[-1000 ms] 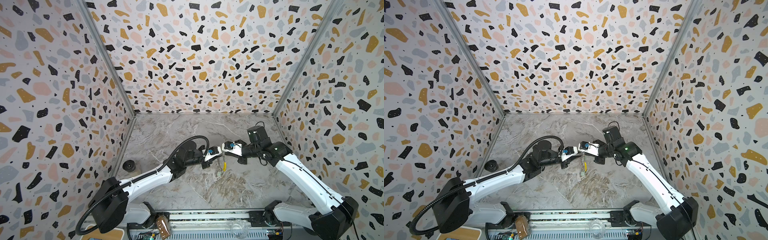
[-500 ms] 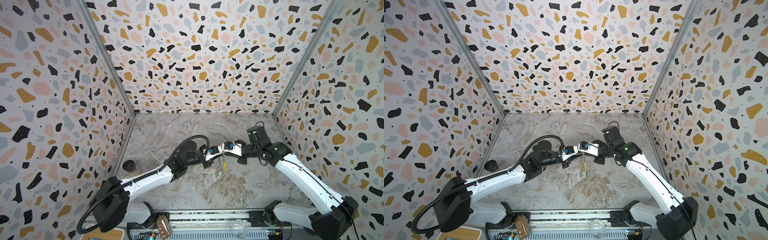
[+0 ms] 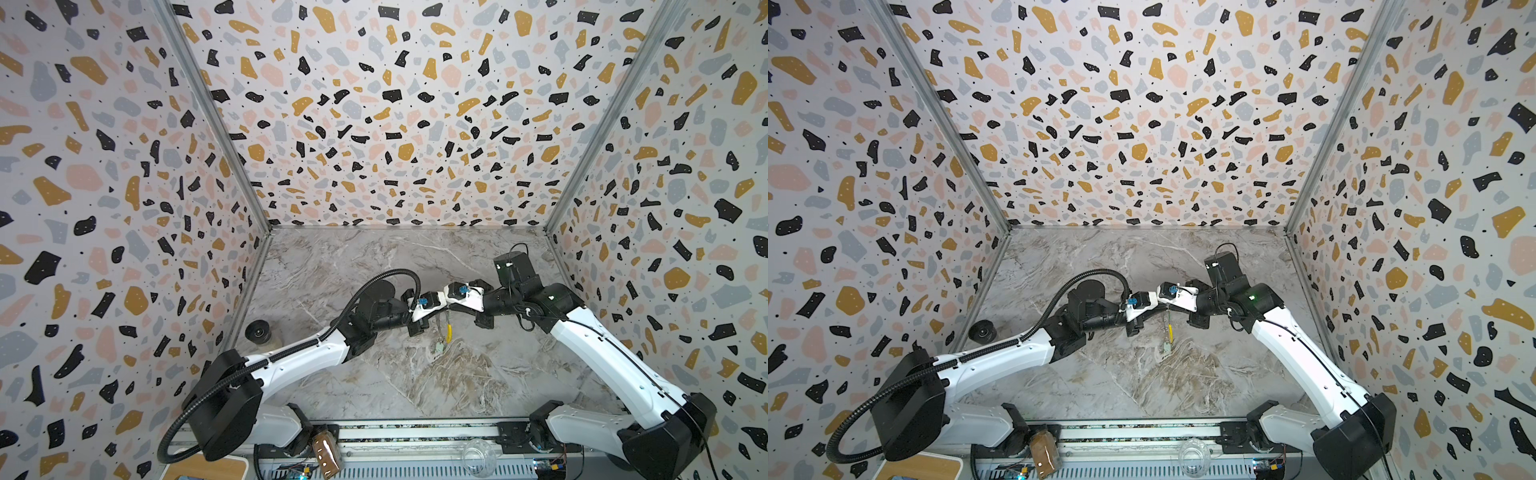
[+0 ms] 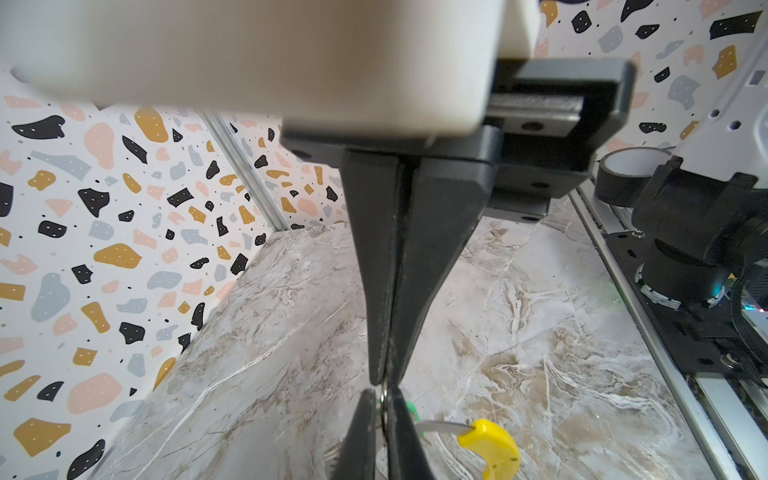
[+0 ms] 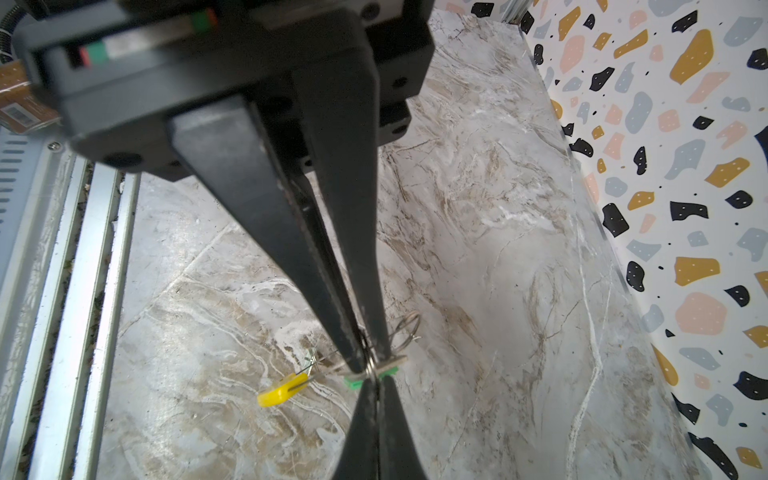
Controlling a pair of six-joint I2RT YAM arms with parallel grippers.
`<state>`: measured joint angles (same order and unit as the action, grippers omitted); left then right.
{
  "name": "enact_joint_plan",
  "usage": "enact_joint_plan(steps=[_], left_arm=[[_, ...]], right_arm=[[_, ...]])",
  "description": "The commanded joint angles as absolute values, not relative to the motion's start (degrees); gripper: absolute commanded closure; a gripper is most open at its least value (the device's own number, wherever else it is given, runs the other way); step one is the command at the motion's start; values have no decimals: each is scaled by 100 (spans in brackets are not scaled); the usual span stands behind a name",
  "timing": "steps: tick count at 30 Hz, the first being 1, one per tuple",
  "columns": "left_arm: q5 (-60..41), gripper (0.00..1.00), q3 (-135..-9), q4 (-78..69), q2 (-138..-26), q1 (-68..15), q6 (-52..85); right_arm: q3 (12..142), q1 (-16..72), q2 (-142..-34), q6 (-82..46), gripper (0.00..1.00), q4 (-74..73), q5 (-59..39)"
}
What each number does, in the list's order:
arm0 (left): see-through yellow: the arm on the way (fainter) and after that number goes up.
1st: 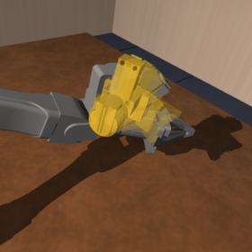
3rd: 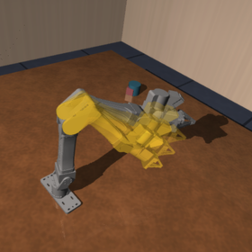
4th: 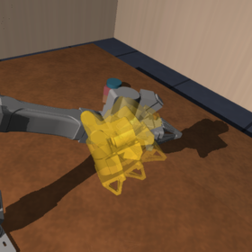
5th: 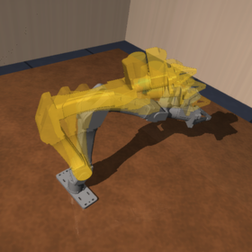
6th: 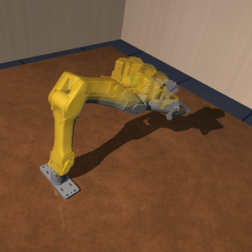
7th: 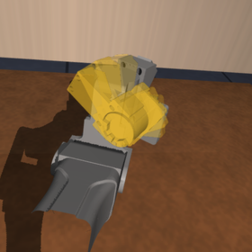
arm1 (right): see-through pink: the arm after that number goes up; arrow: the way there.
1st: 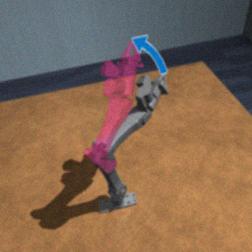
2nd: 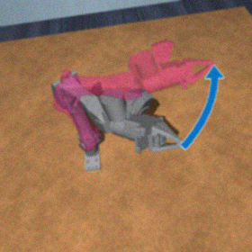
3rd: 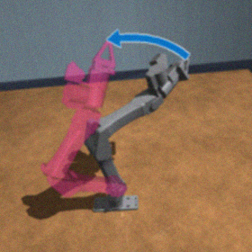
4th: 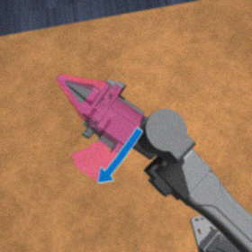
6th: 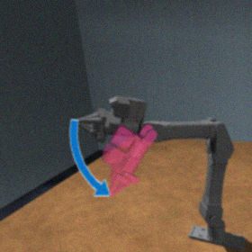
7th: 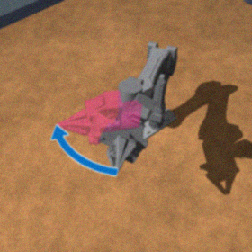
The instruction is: Remove the keys from the keyring
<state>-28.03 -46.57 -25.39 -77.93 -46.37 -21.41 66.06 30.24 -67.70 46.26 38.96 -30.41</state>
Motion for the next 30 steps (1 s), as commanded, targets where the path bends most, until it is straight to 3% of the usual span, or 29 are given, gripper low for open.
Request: enact_joint_plan(steps=[1,16,30], left_arm=[[-2833,92,-4851,-2760,-7859,-4675,-2120],[-2813,100,-4939,-2565,-7911,-4673,-2202],[-2896,100,-4892,-2823,-7790,-4606,-1998]], right_arm=[[6879,3058,-6745,4571,98,3876,-3153],[6856,3059,-6693,4611,96,3819,-3077],[6688,3056,-6466,4658,78,3674,-2655]])
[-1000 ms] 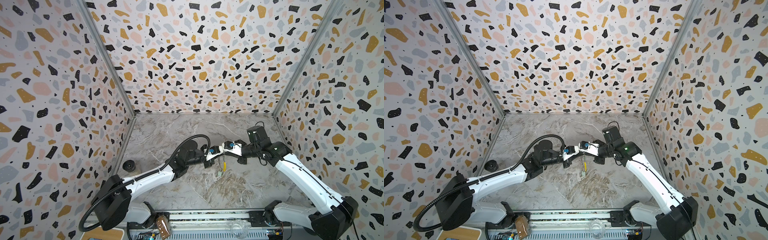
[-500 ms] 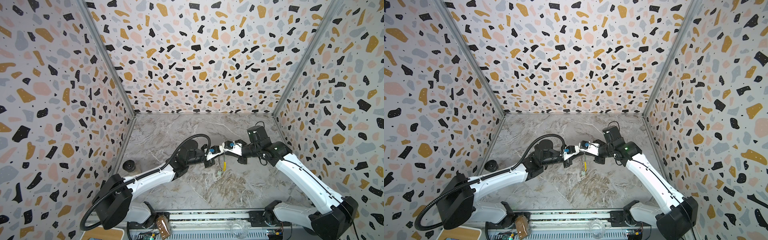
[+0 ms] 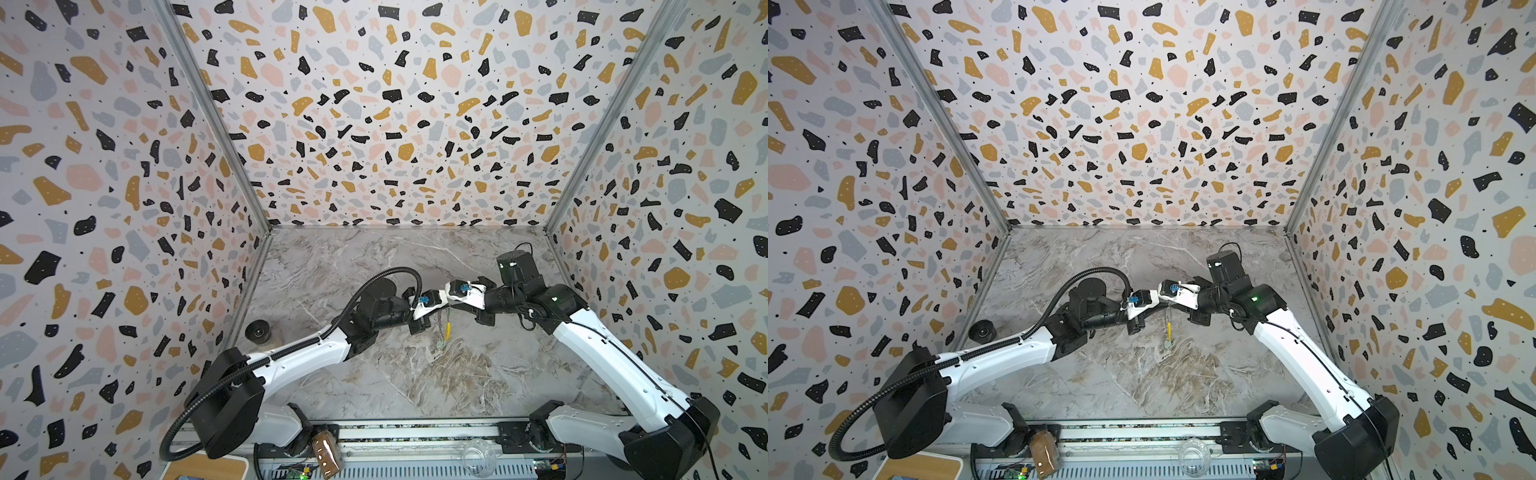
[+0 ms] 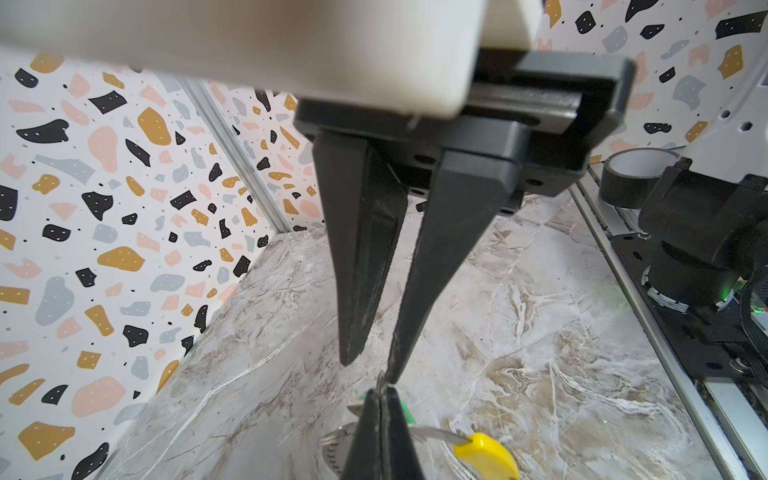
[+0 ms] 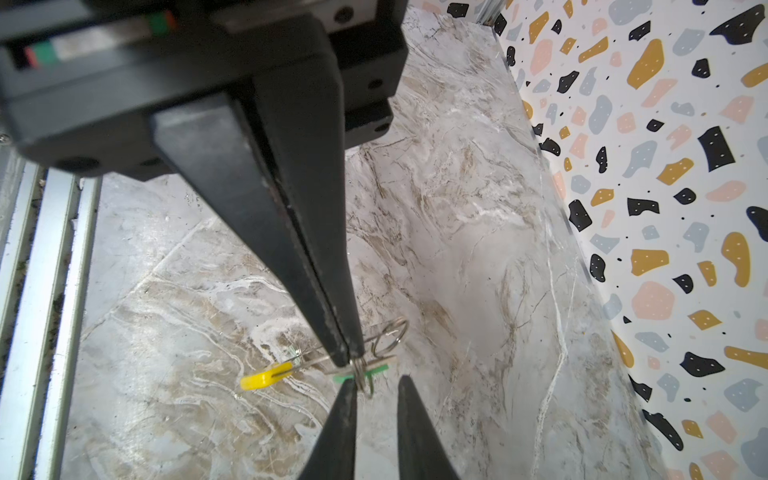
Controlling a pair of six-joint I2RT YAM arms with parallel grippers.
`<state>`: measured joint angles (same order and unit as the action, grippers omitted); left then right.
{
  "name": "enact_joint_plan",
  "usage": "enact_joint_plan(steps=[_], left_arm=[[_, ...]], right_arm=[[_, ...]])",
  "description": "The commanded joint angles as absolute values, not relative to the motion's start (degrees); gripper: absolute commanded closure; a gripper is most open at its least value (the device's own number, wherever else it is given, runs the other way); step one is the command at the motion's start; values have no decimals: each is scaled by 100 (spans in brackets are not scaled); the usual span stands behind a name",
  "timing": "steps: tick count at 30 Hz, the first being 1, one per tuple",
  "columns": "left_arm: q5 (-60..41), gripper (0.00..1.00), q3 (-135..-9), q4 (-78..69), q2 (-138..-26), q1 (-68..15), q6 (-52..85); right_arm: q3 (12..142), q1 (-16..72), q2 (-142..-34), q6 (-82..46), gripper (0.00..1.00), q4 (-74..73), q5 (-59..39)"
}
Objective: Remove the keys from the keyring
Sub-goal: 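Draw both grippers apart while each keeps hold of the keyring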
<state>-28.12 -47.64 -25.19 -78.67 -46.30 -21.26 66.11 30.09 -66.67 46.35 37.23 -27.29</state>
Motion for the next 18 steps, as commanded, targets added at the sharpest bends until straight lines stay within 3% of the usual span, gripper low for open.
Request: enact_joint_plan(steps=[1,10,18], left_arm=[[-2906,100,-4870,-2880,-7778,-4581,-1949],[-2899,100,-4744,-3342,-7659,-4500,-1497],[-2860,100,-4661,-3806,-7642,-4478,-1127]], right_arm=[[6675,3044,-6437,4673,77,3667,-2587],[5827,2997,-5683,3942,64,2476,-2046],[4902,2988,-5325,3155,62,1558,-2300]])
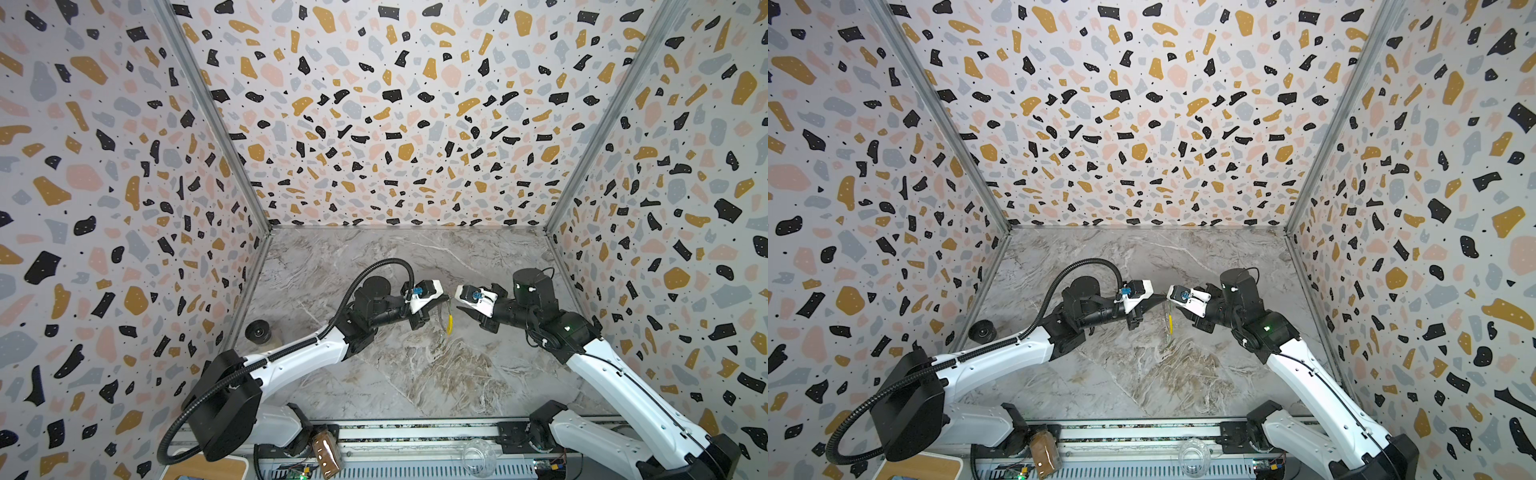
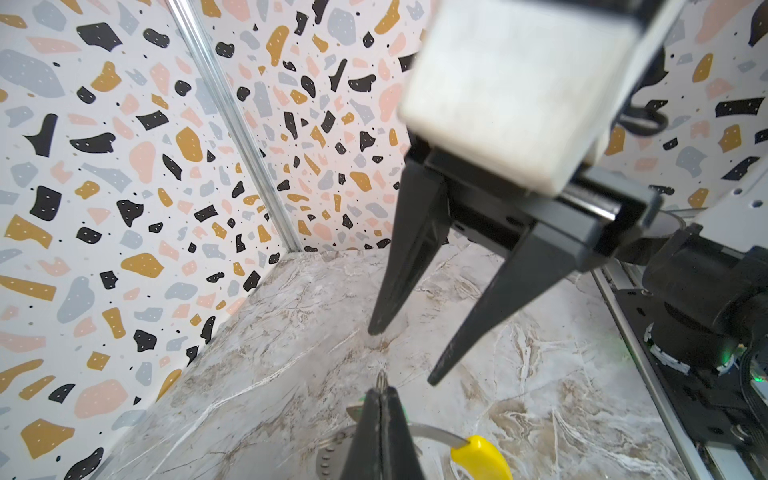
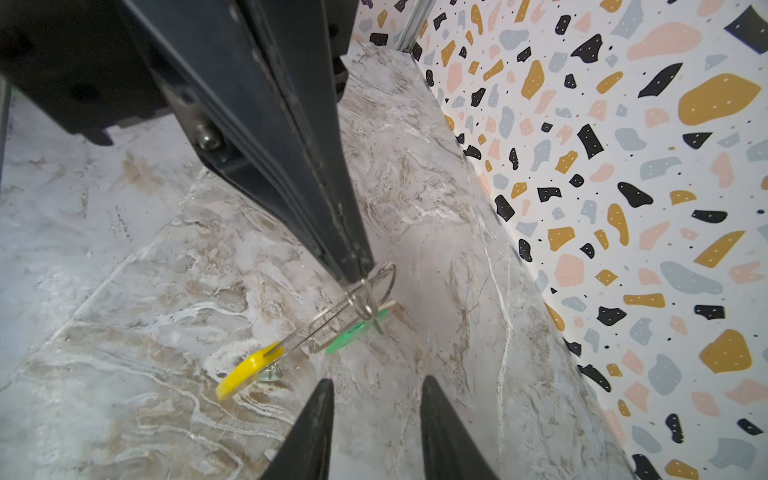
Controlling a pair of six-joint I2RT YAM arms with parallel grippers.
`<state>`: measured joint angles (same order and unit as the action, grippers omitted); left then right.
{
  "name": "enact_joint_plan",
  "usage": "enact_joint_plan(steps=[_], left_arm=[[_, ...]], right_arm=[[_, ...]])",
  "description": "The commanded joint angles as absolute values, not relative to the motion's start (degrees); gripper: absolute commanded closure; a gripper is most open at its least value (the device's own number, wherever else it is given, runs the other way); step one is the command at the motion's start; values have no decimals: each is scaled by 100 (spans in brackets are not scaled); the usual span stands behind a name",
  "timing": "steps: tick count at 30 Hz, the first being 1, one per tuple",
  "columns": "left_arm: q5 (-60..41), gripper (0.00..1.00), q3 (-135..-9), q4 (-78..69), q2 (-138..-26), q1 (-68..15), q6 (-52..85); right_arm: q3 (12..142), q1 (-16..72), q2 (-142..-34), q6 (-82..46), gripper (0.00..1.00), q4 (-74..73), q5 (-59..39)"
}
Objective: Remove the keys from the keyring
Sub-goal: 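Draw both grippers apart while each keeps hold of the keyring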
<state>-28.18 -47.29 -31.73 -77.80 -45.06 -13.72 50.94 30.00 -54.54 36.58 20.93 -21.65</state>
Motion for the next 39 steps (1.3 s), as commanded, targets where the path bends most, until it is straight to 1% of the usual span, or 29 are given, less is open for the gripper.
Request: enact_joint_plan(steps=[1,10,19,30,33,39], left_arm=[[-2857,100,-4652,-3844,-7641,-4481,-1104],[-2806,100,-4615,-3972,-7602,-4480,-967],[-2760,100,-4579,-4014,-7582,-4482,-916],[-2678,100,-4570,-4047,-7607,-4480,-870],[-2685,100,-4592,-4069,-7641,-4478,-817],[-2664,100,-4579,-4126,-7668,-4491,-752]], right_arm=[[4802,2992,-5293,3058,62,1387,-2321],[4390,3014,-5203,2619,59,695,-2687],[4410,3041,-5301,2318,60,374,-2604],[4428,3049,-5499,2057,67,92,-2698],[4416,3057,-5540,2122,72,116,-2655],[4381,3052,-5467,2150,76,20,-2628]])
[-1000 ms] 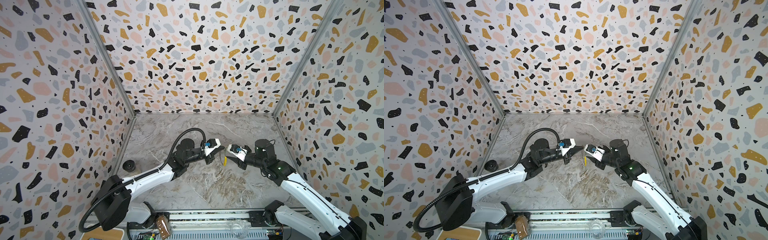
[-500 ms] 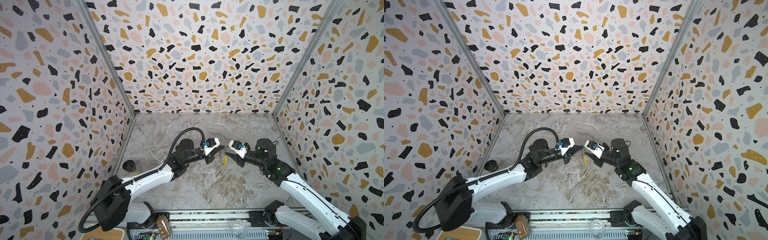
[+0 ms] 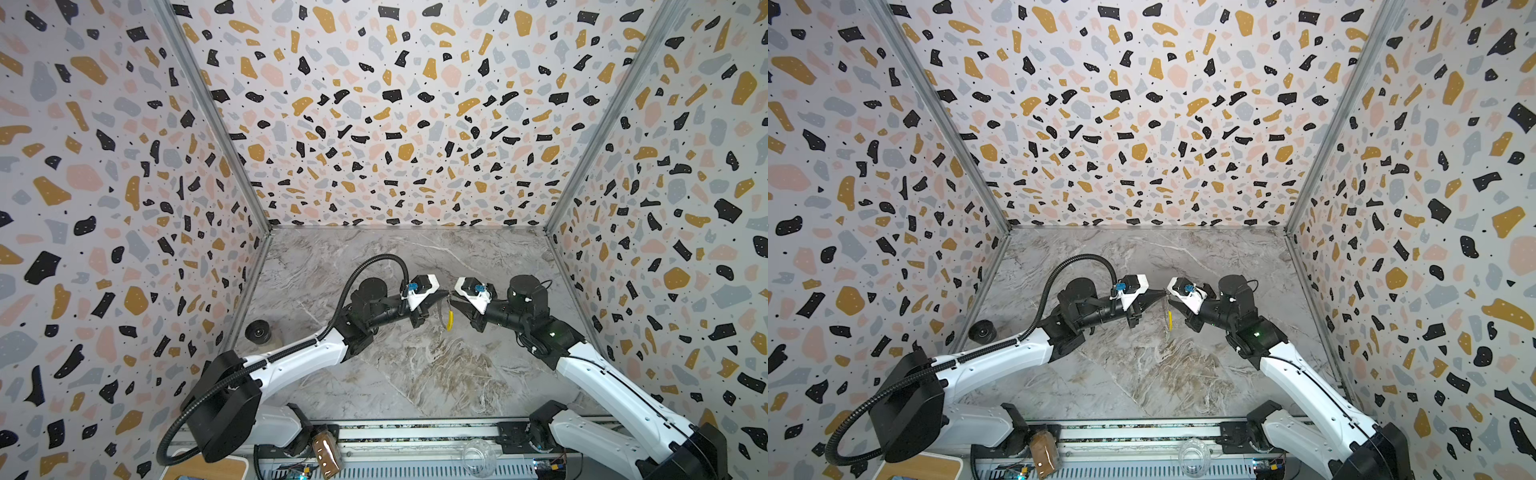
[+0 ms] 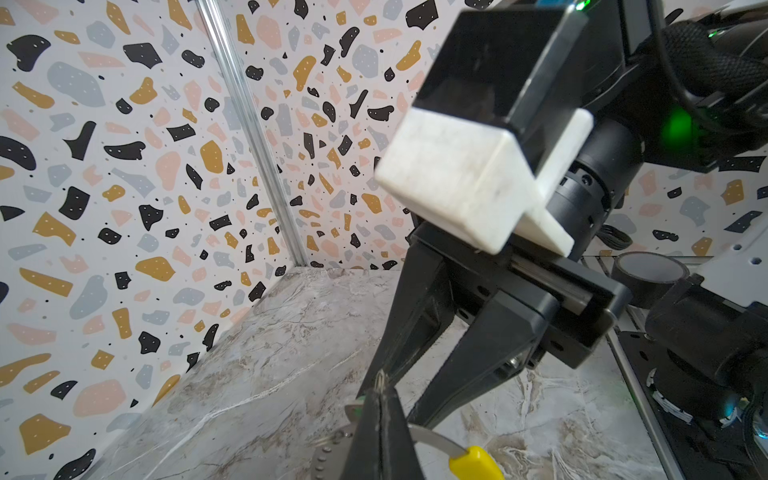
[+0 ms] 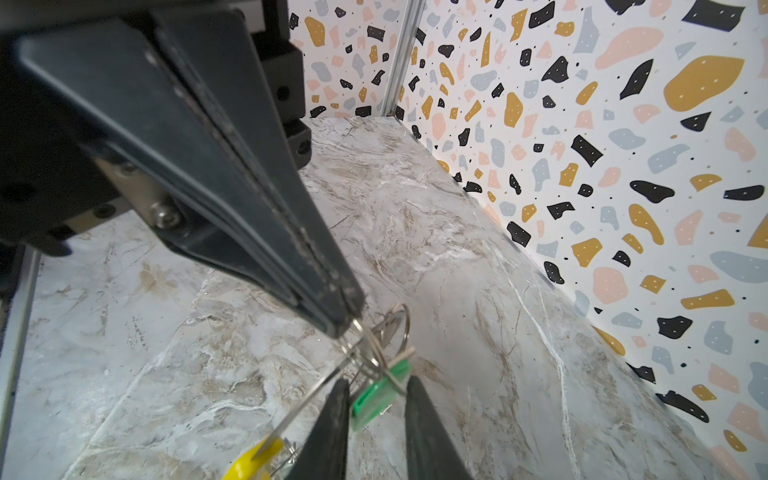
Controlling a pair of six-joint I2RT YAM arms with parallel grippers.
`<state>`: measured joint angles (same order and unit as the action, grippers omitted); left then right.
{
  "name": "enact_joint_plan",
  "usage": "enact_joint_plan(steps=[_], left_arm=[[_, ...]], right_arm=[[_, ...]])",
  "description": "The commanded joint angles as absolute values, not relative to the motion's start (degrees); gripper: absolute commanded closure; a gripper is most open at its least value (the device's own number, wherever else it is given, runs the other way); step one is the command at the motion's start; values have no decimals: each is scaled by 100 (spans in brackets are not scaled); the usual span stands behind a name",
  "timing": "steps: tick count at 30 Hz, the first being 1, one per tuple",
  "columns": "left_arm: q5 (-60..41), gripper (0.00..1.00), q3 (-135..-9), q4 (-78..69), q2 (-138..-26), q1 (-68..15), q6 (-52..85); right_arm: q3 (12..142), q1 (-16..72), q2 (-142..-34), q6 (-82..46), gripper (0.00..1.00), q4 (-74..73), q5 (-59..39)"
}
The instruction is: Remove the keys from the keyring
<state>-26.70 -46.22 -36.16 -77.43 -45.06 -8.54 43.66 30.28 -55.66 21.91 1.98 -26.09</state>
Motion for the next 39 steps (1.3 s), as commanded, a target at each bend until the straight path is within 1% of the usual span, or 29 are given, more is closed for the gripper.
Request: enact_joint_plan(steps=[1,11,16,22,25,31,39], left_arm=[[-2670,100,-4579,-4135,-7680,-4488,-745],[-2590,100,-4552,-4188,-7664,-4484,-711],[-2489,100,-4553,-4236,-7690,-4491,-655],[-2321,100,-4526,-4503,-7766,-4491,-416],[-2290,100,-4527,-4703,-7847,-4490,-213],[-2254,100,-4450,-5139,-7979,-4491,127],[-2176,100,-4369,-5316,-7987,-4488,255]], right_arm=[[4386,3062,-5461,2155,77,11,-2628],[4386,3106,-5454,2309,85,88,-2387],[4394,3145,-5469,2404,93,169,-2347],[4486,3168,-5413,2691,98,368,-2142],[4523,3211,-5422,2814,100,380,-2024],[4528,3430,-5416,3097,100,268,-1694],[4497,3664,-5432,3500,100,209,-1323]])
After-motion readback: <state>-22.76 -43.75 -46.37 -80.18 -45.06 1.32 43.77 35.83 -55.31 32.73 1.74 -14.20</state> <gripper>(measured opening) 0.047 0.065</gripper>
